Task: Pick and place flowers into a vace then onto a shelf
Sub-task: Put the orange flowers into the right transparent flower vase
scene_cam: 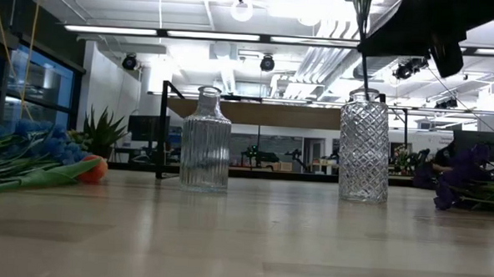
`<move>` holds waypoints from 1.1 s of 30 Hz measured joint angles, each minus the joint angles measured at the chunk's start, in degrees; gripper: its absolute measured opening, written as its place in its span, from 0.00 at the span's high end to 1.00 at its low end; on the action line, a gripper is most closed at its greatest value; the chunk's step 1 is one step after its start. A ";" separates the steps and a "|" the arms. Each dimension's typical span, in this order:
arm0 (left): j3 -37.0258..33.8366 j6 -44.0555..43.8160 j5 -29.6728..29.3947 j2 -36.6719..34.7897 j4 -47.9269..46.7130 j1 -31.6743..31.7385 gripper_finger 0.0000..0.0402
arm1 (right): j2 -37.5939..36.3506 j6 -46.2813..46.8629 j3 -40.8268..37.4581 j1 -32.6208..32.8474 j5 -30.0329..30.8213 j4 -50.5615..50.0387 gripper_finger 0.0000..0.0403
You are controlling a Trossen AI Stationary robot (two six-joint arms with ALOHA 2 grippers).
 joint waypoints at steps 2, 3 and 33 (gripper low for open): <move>0.00 0.01 0.00 0.00 0.01 -0.01 0.37 | 1.22 0.14 0.00 0.00 -0.12 1.30 1.00; 0.00 0.02 -0.01 0.00 0.02 0.01 0.37 | 1.69 0.12 0.00 0.00 -0.12 1.92 1.00; 0.00 0.93 0.00 0.00 0.01 0.00 0.37 | 3.20 1.23 0.00 0.00 -1.03 3.39 0.94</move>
